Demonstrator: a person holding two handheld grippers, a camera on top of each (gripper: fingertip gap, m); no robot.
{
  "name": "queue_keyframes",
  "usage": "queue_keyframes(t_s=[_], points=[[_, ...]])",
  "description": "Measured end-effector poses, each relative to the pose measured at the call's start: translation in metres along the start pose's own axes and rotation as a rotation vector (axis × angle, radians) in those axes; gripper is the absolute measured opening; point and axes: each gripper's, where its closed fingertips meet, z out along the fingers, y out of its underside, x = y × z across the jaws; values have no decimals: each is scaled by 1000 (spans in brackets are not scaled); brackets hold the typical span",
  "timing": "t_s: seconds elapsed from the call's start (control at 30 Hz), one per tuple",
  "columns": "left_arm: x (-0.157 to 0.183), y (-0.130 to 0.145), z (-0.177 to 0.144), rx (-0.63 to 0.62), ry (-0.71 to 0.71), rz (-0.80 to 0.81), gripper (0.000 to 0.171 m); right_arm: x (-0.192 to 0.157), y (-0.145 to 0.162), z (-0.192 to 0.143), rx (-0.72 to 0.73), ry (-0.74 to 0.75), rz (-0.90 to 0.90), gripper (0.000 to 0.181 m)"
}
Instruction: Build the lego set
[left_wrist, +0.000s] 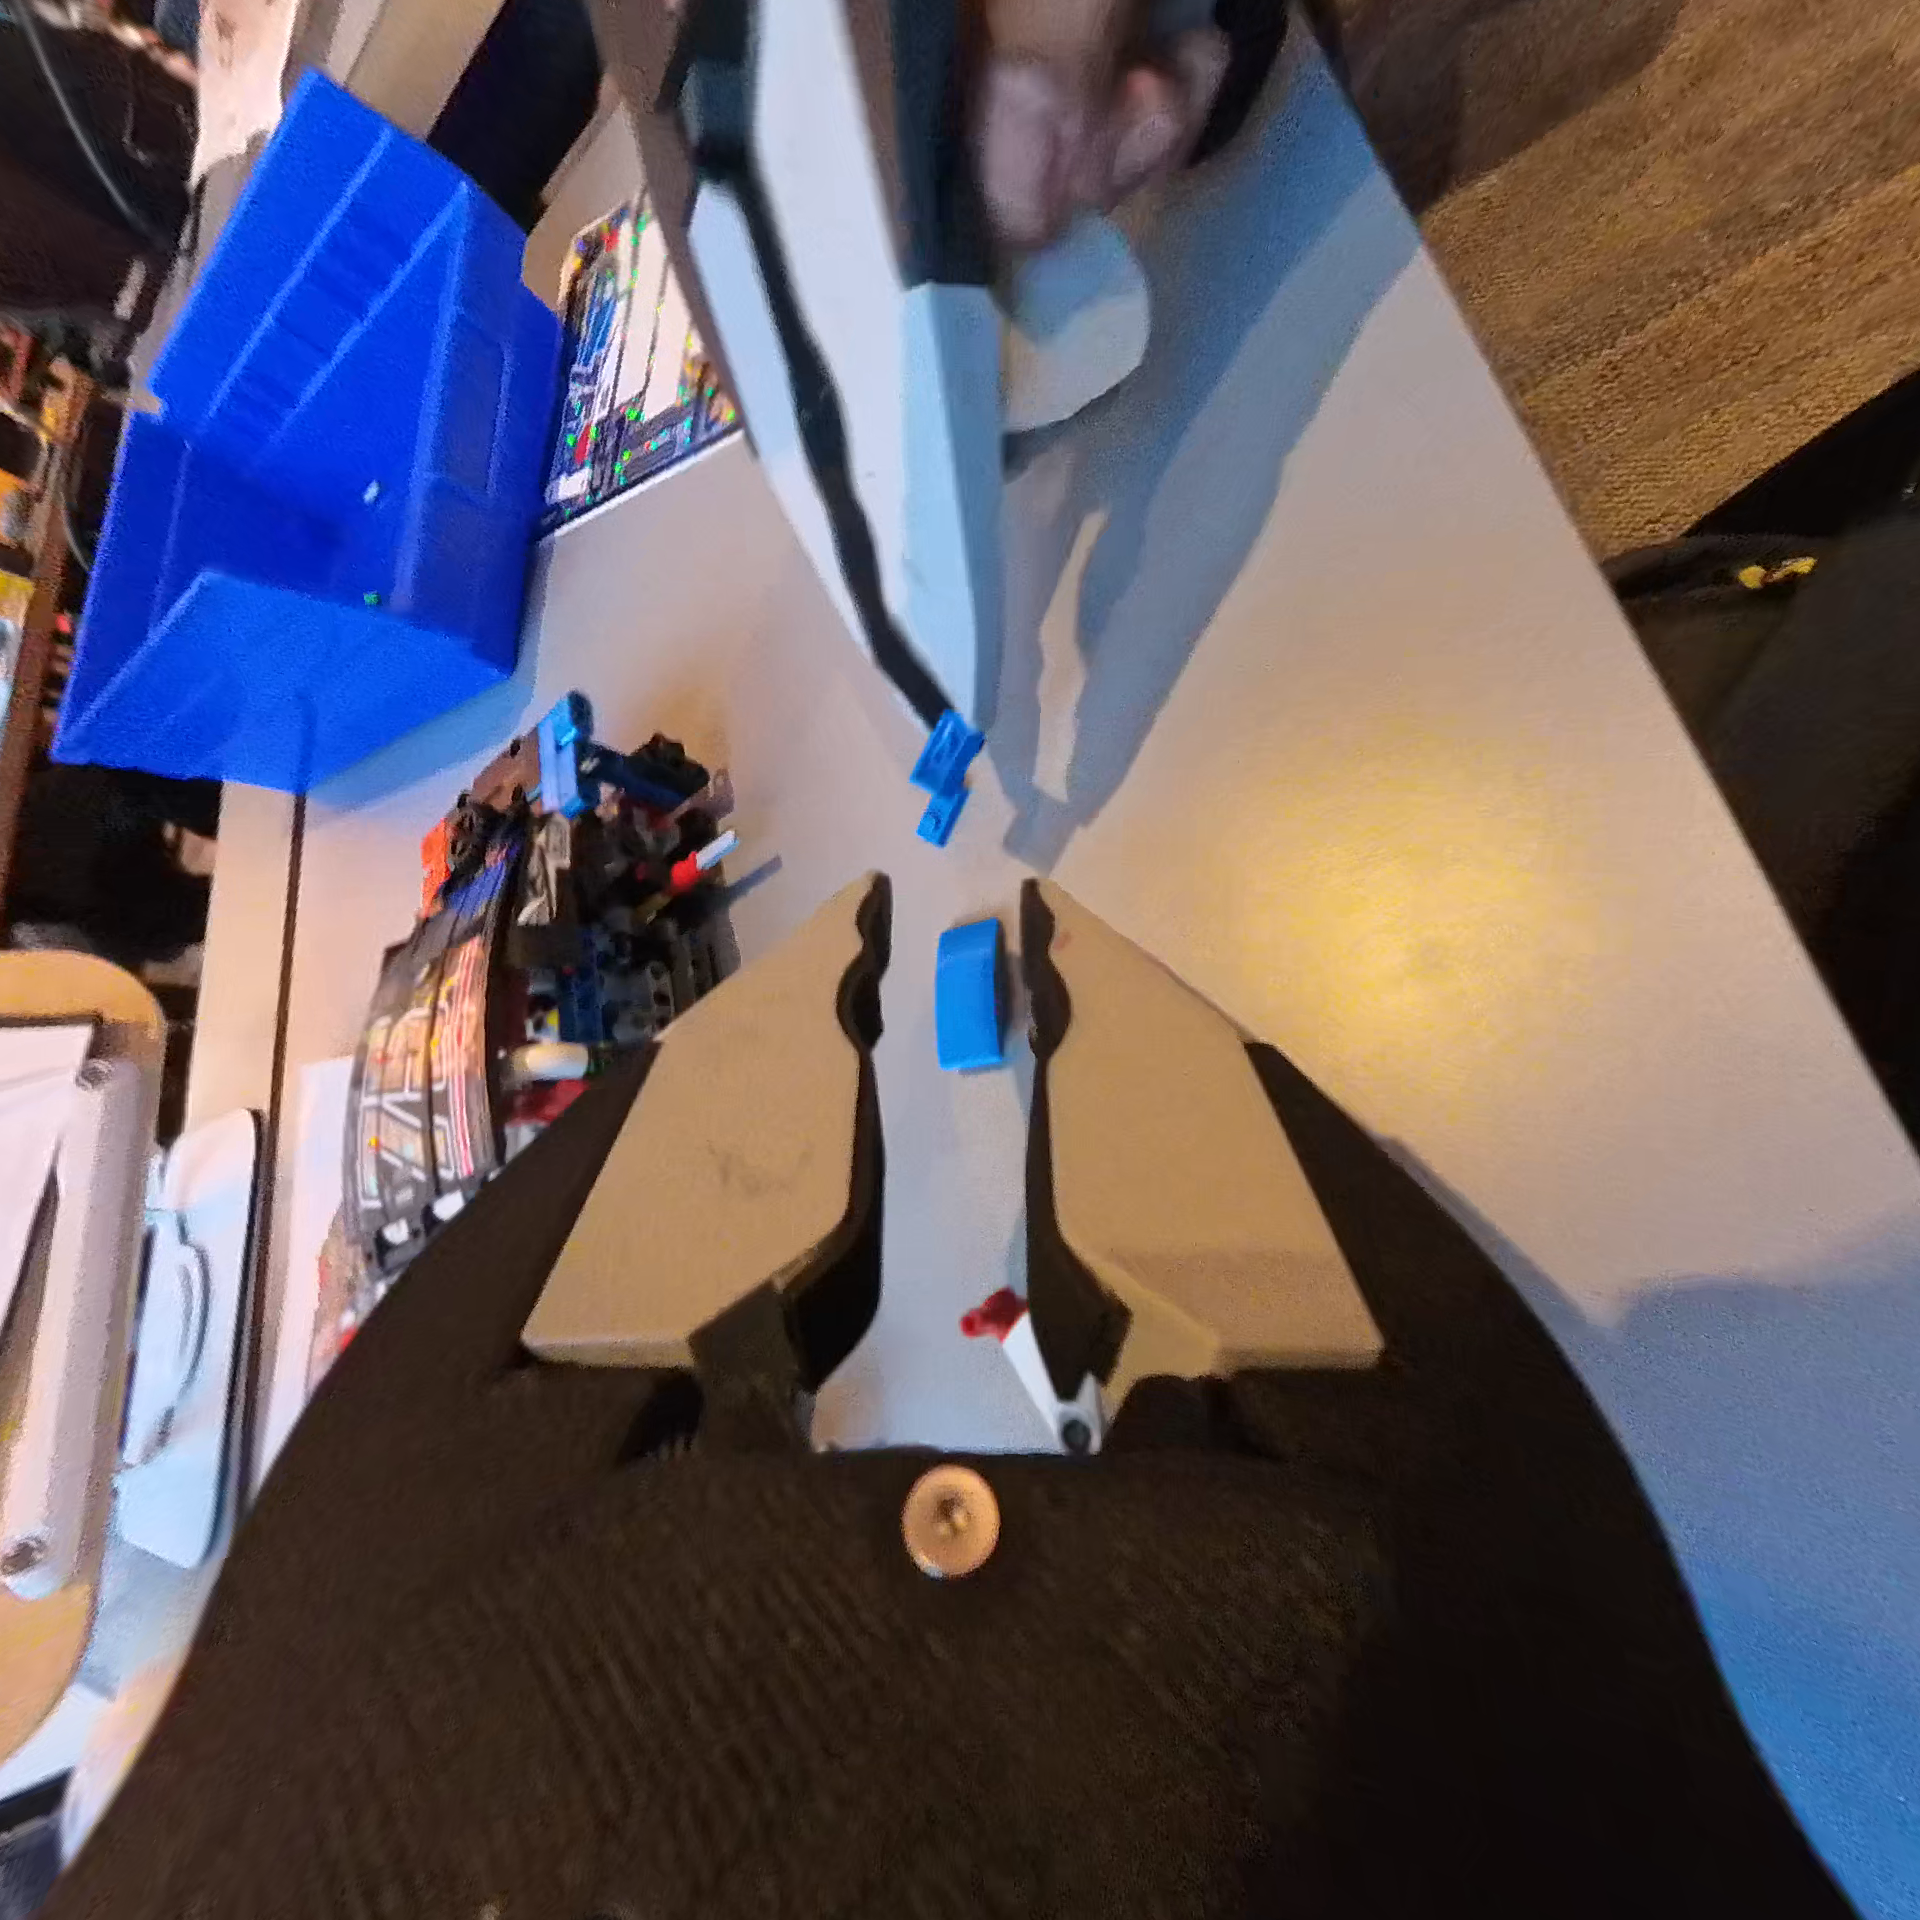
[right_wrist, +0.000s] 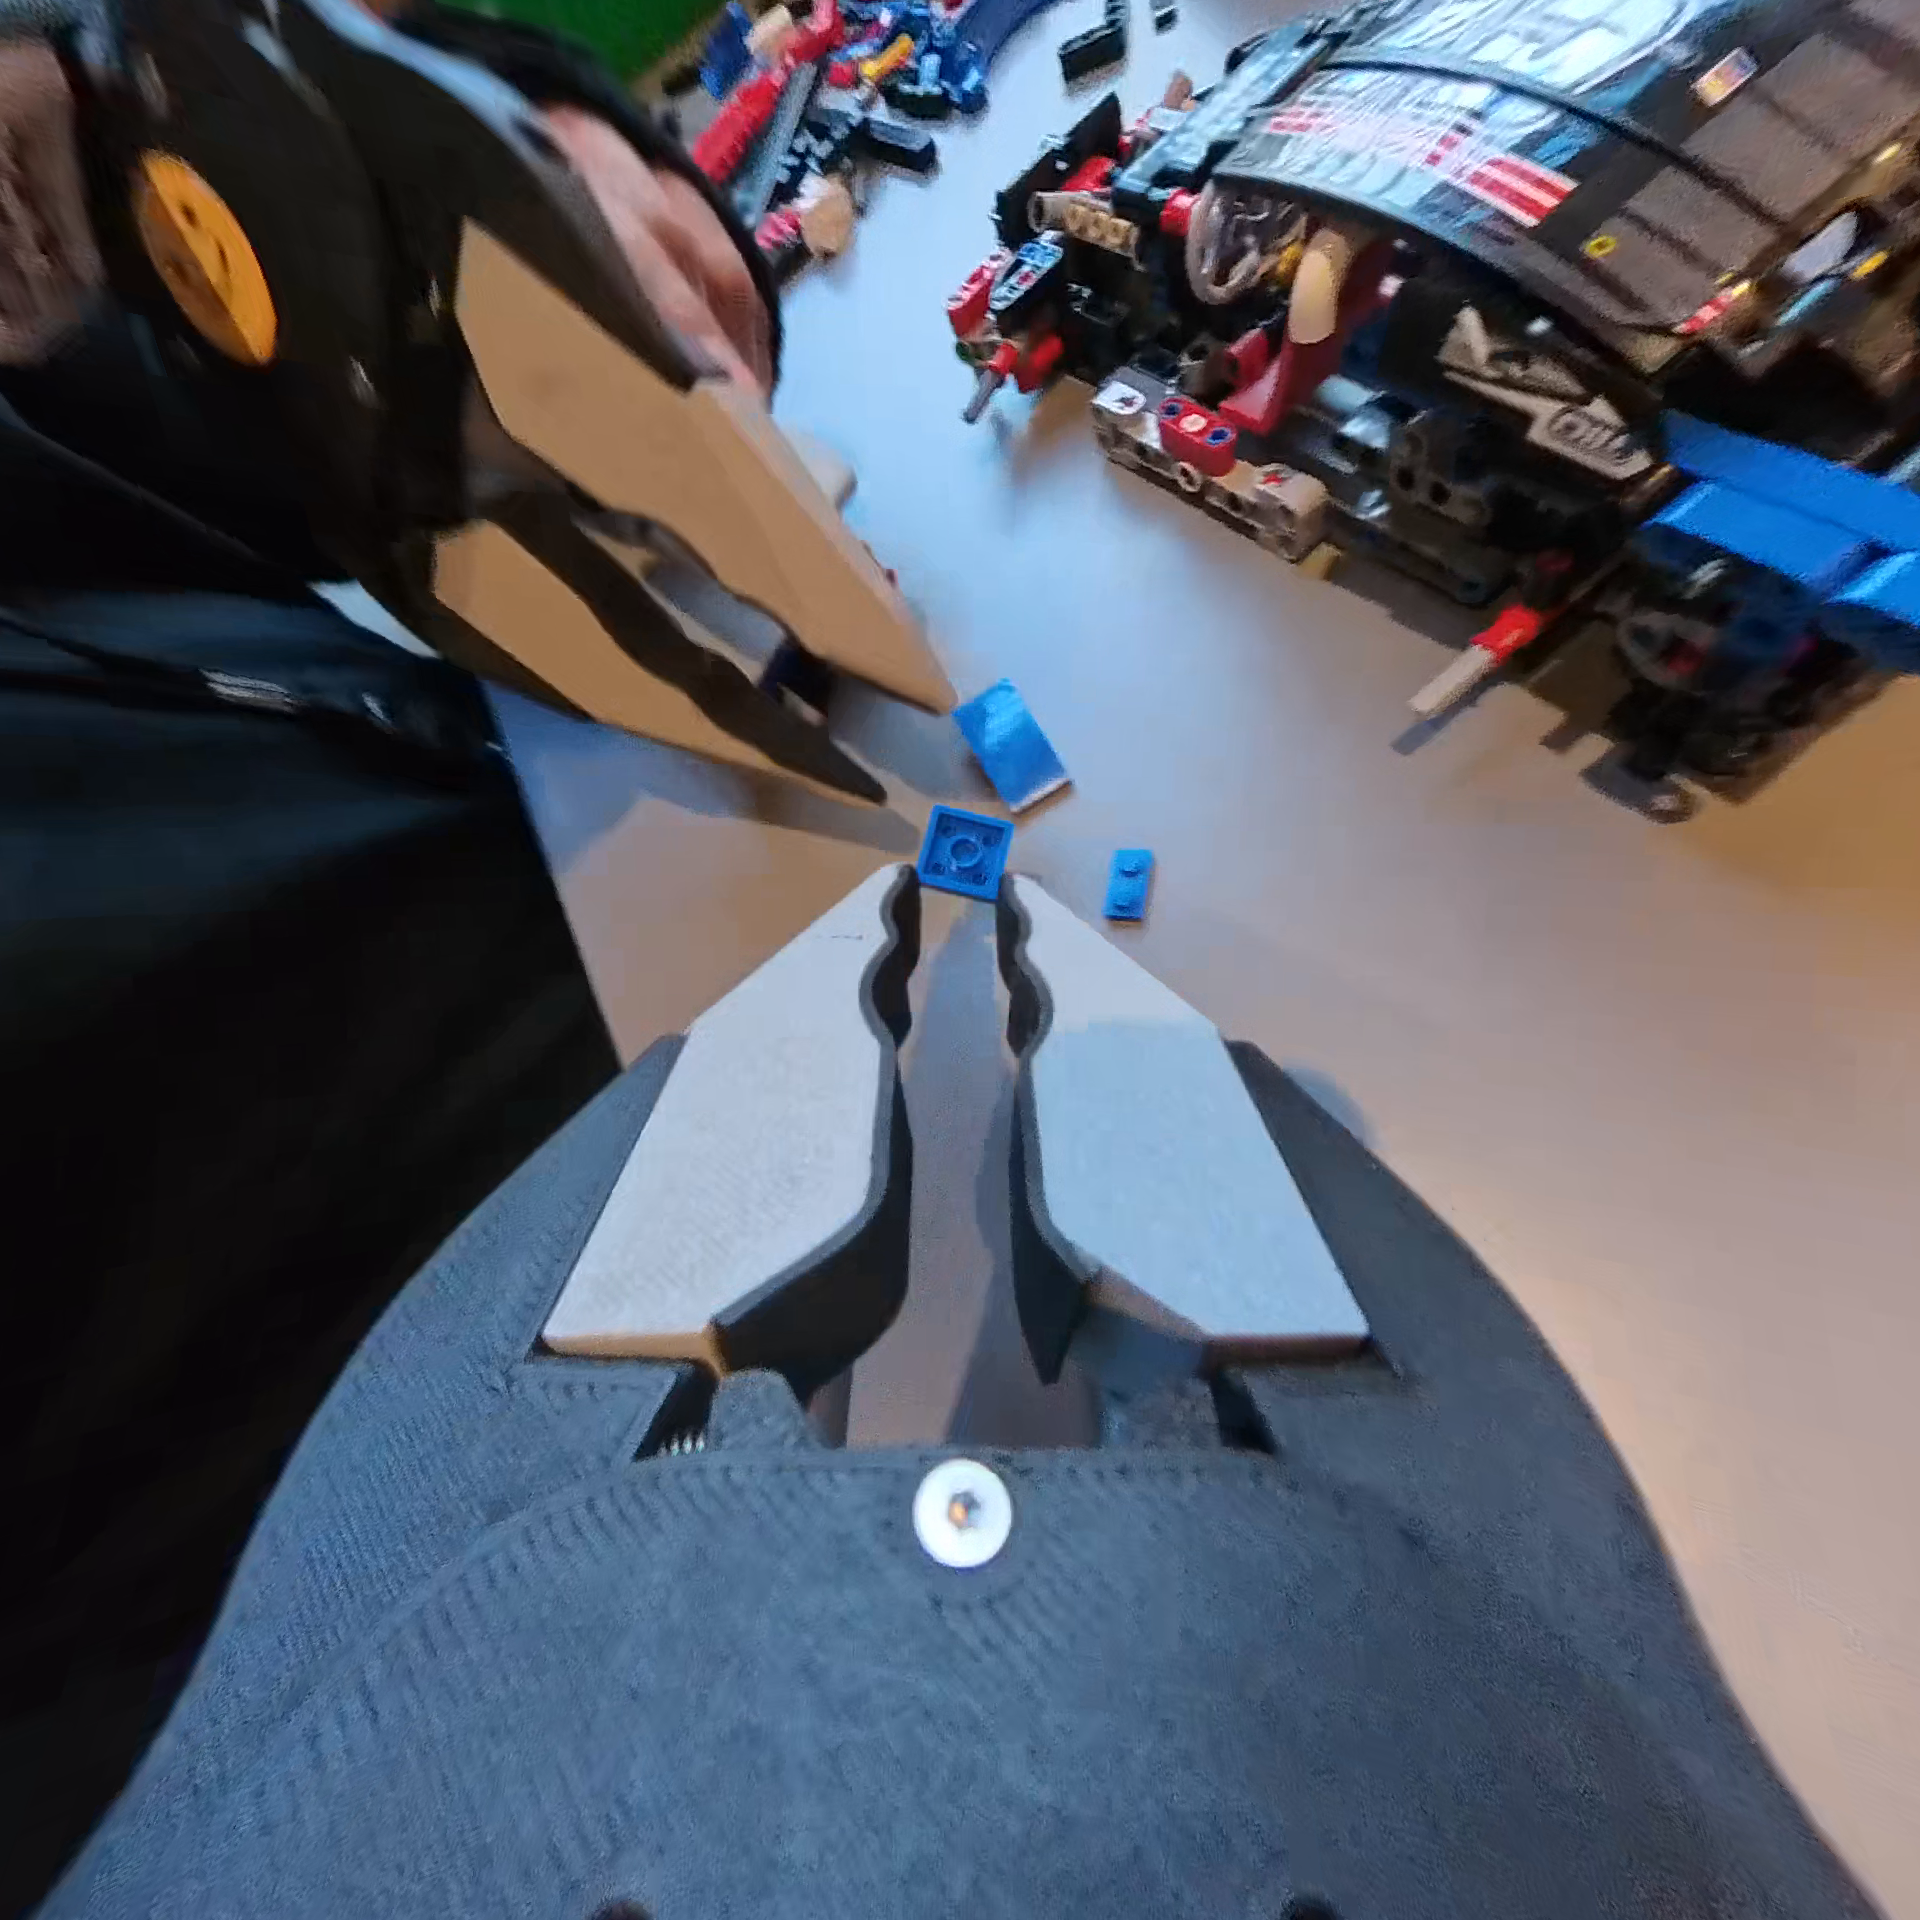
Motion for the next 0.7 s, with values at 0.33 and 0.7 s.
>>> queue_keyframes(t_s=[0.33,0.7], points=[[9,-5,5,-8,1,74,12,-23,-7,12,35,-190,134,12],[0,-14,-5,127,255,-526,2,-12,-31,-3,171,13,-64,20]])
